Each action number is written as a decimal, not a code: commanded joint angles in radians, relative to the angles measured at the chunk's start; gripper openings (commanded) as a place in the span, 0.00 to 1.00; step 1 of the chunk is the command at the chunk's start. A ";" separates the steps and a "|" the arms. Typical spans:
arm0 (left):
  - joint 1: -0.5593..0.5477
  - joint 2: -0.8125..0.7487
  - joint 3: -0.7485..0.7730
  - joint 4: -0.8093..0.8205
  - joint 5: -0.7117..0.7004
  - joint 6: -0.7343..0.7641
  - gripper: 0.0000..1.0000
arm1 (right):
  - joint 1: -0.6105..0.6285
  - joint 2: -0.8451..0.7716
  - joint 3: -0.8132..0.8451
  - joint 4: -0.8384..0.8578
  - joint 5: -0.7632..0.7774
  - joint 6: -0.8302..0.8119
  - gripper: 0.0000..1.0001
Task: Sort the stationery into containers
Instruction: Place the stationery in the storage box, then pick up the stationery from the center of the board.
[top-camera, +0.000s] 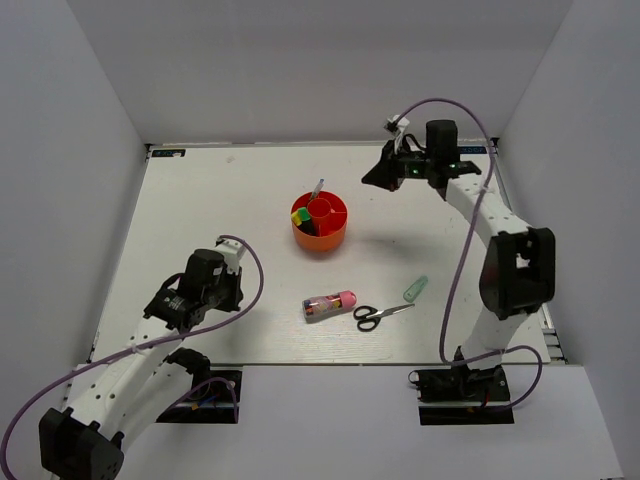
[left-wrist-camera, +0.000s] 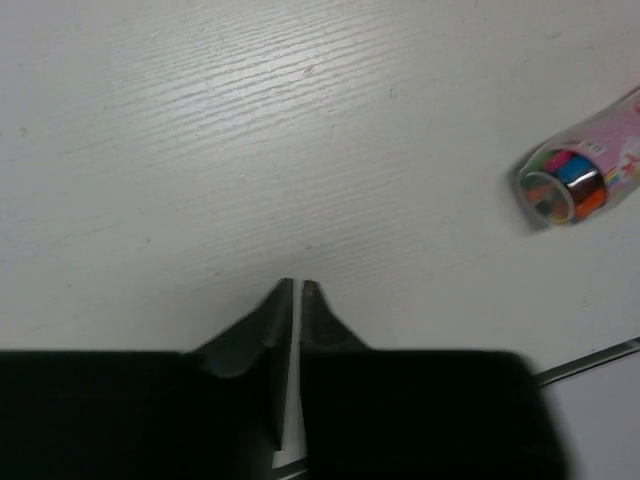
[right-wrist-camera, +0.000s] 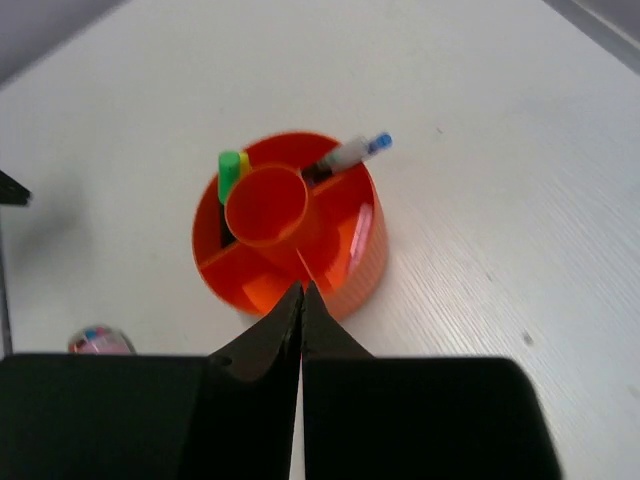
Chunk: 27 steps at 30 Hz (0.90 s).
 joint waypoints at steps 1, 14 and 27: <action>0.003 -0.029 0.000 0.004 0.033 -0.009 0.26 | -0.003 -0.090 0.076 -0.635 0.184 -0.347 0.00; 0.003 0.018 0.018 -0.025 0.084 -0.012 0.76 | -0.063 -0.594 -0.494 -0.877 0.427 -1.612 0.45; 0.003 0.027 0.020 -0.023 0.099 -0.008 0.76 | -0.078 -0.319 -0.422 -1.067 0.433 -2.094 0.45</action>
